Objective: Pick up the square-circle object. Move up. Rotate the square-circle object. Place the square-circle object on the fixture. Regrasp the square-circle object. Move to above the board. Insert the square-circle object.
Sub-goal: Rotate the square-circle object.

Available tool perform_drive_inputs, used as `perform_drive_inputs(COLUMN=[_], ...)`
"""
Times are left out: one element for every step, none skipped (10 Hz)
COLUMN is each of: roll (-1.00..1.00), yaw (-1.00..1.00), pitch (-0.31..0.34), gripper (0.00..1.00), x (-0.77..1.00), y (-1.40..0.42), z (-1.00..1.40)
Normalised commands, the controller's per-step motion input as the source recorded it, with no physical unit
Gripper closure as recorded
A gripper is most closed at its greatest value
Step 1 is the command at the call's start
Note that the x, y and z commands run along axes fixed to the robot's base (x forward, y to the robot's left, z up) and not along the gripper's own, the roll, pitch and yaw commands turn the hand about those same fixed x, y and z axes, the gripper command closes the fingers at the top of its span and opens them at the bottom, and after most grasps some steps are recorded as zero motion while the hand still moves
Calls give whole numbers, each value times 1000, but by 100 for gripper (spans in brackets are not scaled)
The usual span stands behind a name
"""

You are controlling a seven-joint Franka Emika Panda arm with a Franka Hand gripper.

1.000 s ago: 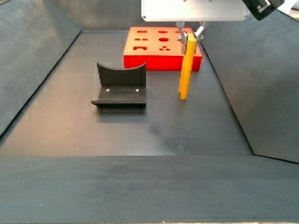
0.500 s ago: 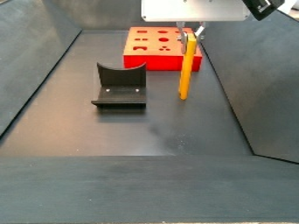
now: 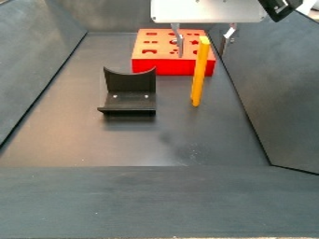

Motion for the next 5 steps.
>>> perform_drive_inputs(roll=[-23, -21, -17, -11, -5], yaw=[-34, -32, -31, -30, -28], pitch=[-26, 20, 38, 52, 73], gripper=[0, 0, 0, 0, 0], x=[-10, -35, -25, -16, 2], y=[0, 4, 10, 14, 19], z=[1000, 959, 799, 618, 372])
